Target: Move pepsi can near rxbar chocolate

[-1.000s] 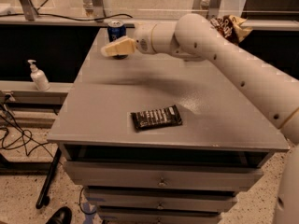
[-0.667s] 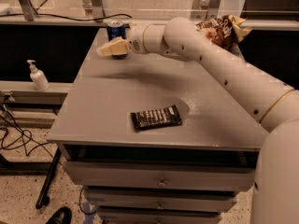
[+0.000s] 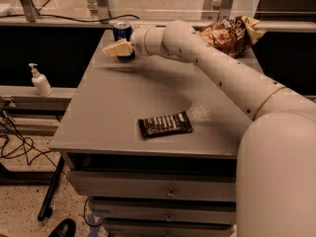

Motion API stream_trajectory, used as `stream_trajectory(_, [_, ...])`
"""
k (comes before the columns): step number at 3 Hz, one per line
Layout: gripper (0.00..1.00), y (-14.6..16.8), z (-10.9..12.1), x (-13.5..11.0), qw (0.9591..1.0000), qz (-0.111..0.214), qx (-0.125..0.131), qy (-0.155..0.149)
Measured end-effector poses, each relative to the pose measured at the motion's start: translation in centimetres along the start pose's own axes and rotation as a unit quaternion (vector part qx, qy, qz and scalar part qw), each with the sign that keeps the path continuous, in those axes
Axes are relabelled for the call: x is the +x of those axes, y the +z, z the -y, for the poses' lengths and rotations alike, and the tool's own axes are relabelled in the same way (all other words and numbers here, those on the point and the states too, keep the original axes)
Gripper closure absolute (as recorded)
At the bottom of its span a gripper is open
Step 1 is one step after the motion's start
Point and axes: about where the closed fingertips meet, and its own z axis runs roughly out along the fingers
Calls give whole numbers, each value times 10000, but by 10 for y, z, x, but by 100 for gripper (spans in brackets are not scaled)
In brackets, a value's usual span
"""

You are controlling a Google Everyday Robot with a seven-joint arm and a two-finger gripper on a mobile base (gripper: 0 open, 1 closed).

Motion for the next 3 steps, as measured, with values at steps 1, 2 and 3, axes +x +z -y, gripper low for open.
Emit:
stream_trajectory(1, [39,-3,15,7,9998,-77,194,33])
stream_trajectory(2, [63,-24,28,4,9995,-149,256,112])
stream_trajectory(3, [86,-67,21,-11,9997,-165,23,198])
